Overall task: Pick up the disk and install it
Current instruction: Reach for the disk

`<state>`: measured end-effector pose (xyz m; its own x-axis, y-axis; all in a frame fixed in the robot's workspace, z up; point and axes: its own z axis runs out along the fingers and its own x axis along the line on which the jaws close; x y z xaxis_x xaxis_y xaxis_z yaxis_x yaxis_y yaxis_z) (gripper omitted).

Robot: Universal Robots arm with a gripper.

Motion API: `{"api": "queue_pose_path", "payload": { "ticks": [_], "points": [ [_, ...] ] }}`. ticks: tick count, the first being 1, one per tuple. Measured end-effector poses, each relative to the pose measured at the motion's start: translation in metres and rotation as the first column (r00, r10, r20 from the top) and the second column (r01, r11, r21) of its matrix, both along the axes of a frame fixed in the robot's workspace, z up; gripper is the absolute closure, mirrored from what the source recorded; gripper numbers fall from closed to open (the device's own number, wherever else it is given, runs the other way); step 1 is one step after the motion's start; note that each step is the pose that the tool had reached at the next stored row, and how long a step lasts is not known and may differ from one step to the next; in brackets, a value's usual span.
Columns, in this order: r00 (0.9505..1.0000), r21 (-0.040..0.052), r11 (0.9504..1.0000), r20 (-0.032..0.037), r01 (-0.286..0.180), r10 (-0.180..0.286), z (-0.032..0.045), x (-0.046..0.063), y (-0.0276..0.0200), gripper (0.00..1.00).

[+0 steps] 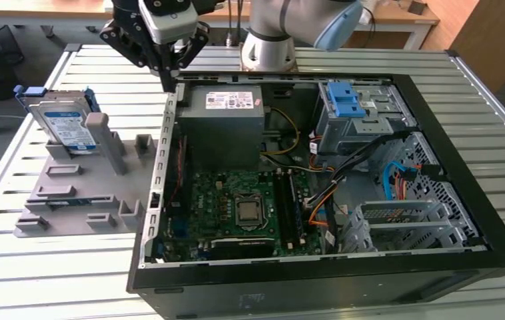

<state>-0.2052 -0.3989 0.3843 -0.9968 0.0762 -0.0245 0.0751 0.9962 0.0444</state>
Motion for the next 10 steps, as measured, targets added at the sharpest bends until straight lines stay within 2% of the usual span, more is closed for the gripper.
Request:
{"api": "queue_pose_path", "payload": {
  "ticks": [10],
  "points": [
    [1.0,0.0,1.0,0.0,0.0,0.0,-0.0007,-0.0049,0.0,0.89]
  ]
}}
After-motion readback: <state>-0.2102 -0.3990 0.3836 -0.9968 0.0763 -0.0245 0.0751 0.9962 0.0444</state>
